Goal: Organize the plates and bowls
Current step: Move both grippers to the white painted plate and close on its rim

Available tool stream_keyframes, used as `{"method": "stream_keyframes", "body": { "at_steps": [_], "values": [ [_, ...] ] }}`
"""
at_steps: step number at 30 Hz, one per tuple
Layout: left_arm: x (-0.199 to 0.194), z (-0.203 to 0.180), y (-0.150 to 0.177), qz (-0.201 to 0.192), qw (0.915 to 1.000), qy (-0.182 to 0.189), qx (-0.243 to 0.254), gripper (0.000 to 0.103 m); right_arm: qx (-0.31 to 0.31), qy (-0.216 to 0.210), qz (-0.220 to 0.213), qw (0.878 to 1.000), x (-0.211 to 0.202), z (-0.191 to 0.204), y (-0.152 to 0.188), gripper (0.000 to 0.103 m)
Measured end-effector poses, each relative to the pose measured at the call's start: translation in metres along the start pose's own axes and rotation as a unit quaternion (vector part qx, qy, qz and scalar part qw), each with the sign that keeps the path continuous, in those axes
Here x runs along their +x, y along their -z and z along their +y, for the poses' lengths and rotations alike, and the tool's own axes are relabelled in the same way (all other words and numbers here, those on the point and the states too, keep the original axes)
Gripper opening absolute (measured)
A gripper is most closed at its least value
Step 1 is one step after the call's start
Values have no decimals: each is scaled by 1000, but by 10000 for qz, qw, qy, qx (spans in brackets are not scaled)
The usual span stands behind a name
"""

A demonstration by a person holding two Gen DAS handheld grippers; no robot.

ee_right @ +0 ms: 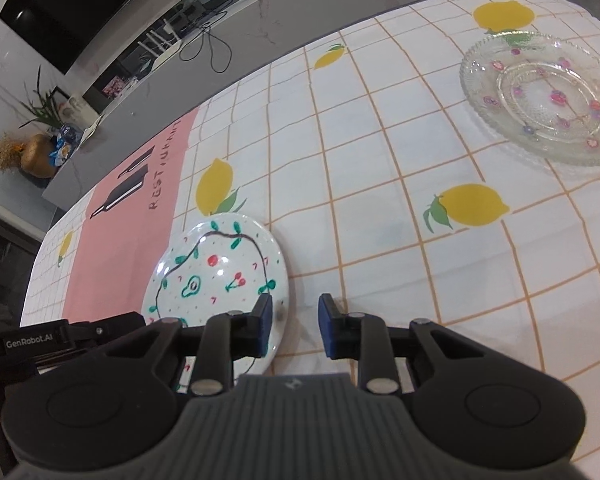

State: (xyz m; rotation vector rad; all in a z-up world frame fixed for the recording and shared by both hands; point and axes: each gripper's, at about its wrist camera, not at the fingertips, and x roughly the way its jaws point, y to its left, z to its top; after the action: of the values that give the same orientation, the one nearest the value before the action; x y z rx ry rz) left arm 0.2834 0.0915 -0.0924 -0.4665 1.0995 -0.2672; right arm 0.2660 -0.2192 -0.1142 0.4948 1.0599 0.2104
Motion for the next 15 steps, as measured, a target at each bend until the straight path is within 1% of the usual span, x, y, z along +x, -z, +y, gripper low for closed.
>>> {"method": "stream_keyframes", "body": {
  "at_steps": [2,7,11,13,15],
  "values": [
    [3,3,-1,81,9999,-1,-104,26,50,-41,12,10000,2,0,-1,25],
    [15,10,-7,290,9987,155,-379,26,6,-97,78,9999,5,3,1,19],
    [18,10,-8,321,9985,206,-380,26,4,-124,66,9999,5,4,2,18],
    [18,9,-8,323,9987,176,-350,21,39,-176,78,9998,6,3,1,16],
    [17,9,-8,331,9989,89,-331,12,104,-242,101,9996,7,1,1,14]
  ]
}}
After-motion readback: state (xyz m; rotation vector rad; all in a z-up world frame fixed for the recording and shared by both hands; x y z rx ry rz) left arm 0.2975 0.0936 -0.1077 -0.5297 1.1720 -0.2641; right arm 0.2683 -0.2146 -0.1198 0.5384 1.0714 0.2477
